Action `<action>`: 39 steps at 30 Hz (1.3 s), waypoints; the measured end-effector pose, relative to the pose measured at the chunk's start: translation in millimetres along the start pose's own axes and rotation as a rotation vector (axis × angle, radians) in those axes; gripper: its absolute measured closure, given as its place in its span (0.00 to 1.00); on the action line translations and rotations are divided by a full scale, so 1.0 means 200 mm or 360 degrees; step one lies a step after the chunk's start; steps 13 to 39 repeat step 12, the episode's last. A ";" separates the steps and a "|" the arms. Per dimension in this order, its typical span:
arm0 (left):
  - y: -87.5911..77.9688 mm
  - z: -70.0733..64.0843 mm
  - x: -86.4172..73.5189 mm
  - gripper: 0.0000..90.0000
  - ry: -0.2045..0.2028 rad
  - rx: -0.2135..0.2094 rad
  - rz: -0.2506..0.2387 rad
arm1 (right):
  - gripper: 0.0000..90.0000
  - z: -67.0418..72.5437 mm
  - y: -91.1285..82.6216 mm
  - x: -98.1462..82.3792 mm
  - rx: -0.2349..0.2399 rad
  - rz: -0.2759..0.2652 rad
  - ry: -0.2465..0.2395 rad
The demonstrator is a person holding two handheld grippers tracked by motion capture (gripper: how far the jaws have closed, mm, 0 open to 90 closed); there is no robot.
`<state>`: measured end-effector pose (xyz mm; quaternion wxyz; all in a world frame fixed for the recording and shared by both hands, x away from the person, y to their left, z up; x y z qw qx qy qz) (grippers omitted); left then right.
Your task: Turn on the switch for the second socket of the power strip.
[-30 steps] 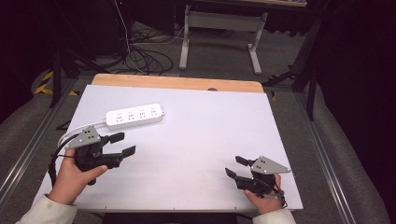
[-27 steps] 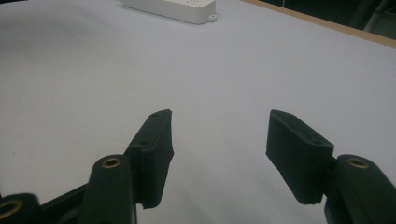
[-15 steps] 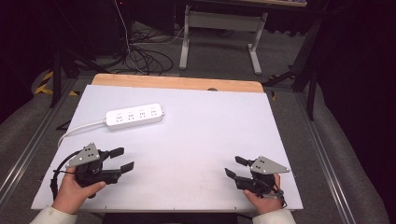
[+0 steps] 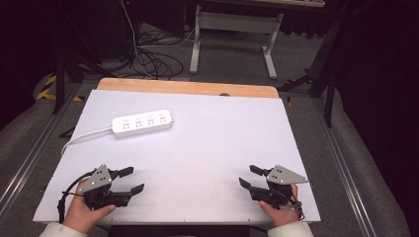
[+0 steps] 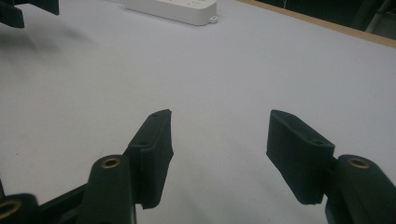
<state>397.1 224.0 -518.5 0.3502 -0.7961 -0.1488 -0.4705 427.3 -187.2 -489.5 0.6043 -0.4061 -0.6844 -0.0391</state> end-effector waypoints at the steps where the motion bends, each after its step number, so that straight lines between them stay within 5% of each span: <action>1: 0.00 0.00 -0.01 0.32 -0.0017 -0.0004 0.0003 | 0.46 0.00 0.00 0.00 0.0002 0.0000 -0.0004; 3: 0.00 0.00 0.00 0.32 -0.0049 -0.0004 -0.0012 | 0.46 0.00 0.01 0.00 0.0009 0.0003 -0.0007; 6: -0.01 0.02 0.00 0.32 -0.0185 -0.0004 -0.0043 | 0.46 0.00 0.01 0.00 0.0014 0.0002 -0.0012; 12: -0.01 0.03 0.01 0.32 -0.0121 0.0013 -0.0053 | 0.46 0.00 0.01 0.00 0.0009 0.0005 -0.0020; 39: -0.01 0.03 0.01 0.32 -0.0121 0.0013 -0.0053 | 0.46 0.00 0.01 0.00 0.0009 0.0005 -0.0020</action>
Point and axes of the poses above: each handheld gripper's, and its own axes: y roughly forward along the jaws, x roughly out of its top, z roughly to its left, the point moved 6 cm from there along y, roughly forward along the jaws, and after that the axes turned 15 degrees about -y, right-handed, at the moved point
